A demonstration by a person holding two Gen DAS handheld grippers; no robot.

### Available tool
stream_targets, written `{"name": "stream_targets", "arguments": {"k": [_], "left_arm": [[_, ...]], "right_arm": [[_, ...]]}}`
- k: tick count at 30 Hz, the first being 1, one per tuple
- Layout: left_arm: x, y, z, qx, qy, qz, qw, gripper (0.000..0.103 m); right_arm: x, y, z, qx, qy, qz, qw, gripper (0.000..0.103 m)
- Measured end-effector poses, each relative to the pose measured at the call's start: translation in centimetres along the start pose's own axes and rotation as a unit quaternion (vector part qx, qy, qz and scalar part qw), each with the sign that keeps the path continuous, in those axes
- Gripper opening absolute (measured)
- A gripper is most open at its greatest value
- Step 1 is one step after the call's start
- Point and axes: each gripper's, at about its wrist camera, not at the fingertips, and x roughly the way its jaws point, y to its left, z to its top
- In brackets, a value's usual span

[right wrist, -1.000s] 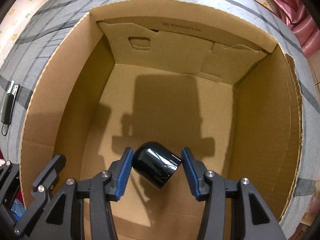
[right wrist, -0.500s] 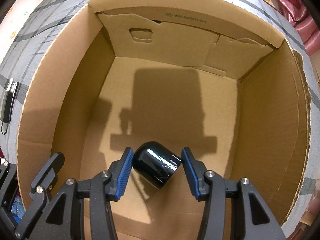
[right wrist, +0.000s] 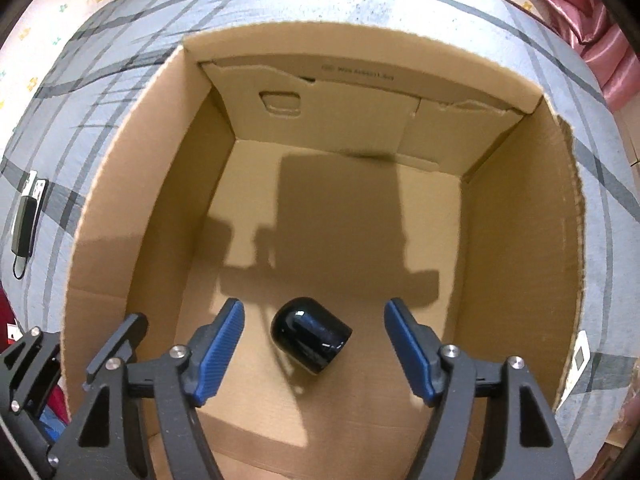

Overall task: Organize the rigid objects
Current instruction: 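Open the right gripper to drop the black cup into the box, then move the right gripper back toward the white remote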

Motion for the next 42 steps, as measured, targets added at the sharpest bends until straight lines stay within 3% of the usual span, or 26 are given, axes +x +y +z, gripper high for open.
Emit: {"name": "stream_targets", "arguments": {"k": [19, 26, 42], "left_arm": [[-0.1, 0.1, 0.0, 0.0, 0.001, 0.001, 1.0, 0.013], [0.0, 0.1, 0.1, 0.0, 0.001, 0.001, 1.0, 0.013], [0.1, 0.1, 0.0, -0.001, 0.001, 0.0, 1.0, 0.013]], "right_arm": [[-6.5, -0.2, -1.0, 0.001, -0.055, -0.025, 0.998, 0.101], [-8.4, -3.2, -1.7, 0.021, -0.061, -0.018, 0.998, 0.103], [-12.0, -12.1, -4.5, 0.079, -0.077, -0.058, 0.992, 0.103]]}}
